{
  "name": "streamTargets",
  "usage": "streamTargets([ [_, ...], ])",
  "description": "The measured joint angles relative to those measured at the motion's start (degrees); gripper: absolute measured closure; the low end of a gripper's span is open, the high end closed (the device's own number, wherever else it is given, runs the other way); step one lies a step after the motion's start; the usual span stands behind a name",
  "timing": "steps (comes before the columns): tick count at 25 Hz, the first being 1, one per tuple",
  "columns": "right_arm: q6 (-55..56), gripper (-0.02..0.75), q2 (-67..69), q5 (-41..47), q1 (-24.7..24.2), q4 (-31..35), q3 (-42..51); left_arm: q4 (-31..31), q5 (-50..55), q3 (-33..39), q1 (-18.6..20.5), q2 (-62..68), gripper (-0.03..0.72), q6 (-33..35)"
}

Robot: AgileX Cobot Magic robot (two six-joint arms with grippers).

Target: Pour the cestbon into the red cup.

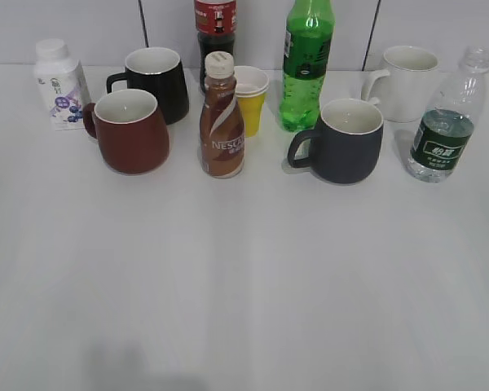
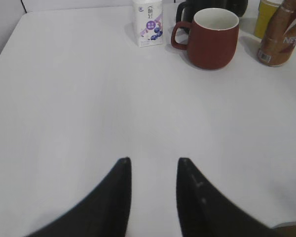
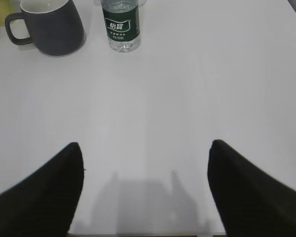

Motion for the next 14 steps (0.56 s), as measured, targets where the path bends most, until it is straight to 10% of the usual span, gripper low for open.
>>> streamTargets([
  [14, 0.0, 0.15, 0.0, 0.0, 0.0, 0.0, 0.0, 0.0, 0.0, 0.0, 0.0, 0.0, 0.451, 0.0],
])
